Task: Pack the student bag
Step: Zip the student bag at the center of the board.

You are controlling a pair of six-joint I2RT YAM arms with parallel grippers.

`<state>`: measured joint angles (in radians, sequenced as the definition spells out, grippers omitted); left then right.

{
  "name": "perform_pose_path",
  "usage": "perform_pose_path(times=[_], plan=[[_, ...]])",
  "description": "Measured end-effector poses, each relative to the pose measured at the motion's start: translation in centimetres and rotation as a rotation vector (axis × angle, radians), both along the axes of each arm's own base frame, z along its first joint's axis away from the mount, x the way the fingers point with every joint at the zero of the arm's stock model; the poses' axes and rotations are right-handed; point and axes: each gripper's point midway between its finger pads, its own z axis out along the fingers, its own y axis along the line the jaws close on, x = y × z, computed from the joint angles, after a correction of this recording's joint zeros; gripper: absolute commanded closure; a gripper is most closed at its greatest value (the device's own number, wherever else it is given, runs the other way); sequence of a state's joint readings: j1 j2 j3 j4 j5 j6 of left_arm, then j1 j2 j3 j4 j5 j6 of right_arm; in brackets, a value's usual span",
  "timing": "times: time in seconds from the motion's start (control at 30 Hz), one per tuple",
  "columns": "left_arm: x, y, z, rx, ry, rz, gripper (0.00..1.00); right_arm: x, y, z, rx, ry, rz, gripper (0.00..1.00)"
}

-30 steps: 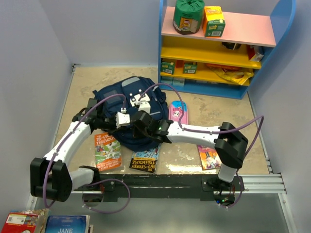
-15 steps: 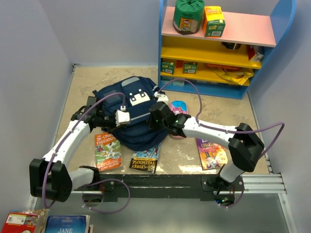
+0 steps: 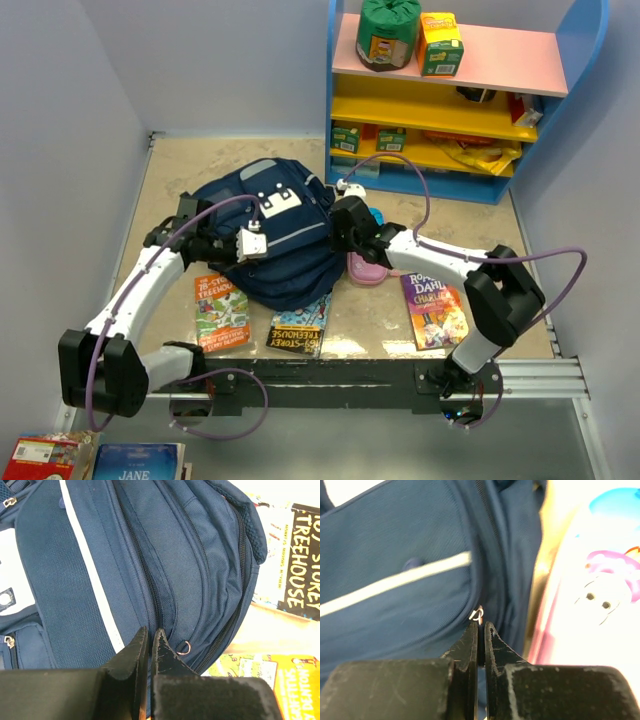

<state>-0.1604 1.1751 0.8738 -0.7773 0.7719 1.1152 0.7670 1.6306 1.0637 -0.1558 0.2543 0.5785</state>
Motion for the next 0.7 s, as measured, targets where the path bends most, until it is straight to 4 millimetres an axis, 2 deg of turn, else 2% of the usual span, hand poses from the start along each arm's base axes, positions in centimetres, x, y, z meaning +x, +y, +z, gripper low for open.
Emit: perform_pose_path(times=[0.03,0.1,0.13,0.17,0.2,0.27,0.33,0.4,0.5,0.6,0.7], plan=[[-0.1,0.0,0.0,0.003,0.001,-0.002,0.91,0.3,-0.3,-0.3,-0.012,-0.001,-0.005,1.00],[-0.2,0.1,0.0,0.004,0.002,-0.001,0.85,0.6,-0.5,-0.7,-0.023,-0.002,-0.003,1.00],[-0.2,0.1,0.0,0.004,0.002,0.000,0.72,0.6,-0.5,-0.8,-0.024,-0.002,0.000,1.00],[-0.1,0.1,0.1,0.003,0.003,0.003,0.64,0.7,-0.4,-0.7,-0.023,-0.005,0.006,1.00],[0.0,0.0,0.2,0.000,0.003,0.007,0.62,0.6,-0.3,-0.6,-0.014,-0.009,0.011,1.00],[0.1,-0.2,1.0,-0.018,0.021,0.032,0.46,0.4,-0.3,-0.9,0.000,-0.012,0.017,1.00],[0.6,-1.1,2.5,-0.044,0.014,0.042,0.37,-0.3,-0.3,-1.4,0.015,-0.005,0.030,1.00],[0.5,-2.8,3.9,-0.077,0.021,0.035,0.36,-0.9,-0.2,-1.7,0.025,-0.003,0.040,1.00],[0.0,-6.7,5.6,-0.134,0.039,-0.010,0.36,-1.5,0.1,-1.8,0.041,0.000,0.054,1.00],[-0.5,-10.0,5.1,-0.155,0.101,-0.020,0.36,-1.5,0.3,-1.6,0.052,-0.004,0.058,1.00],[1.0,-11.6,3.6,-0.152,0.146,0.047,0.36,-1.5,0.4,-1.3,0.060,-0.007,0.055,1.00]])
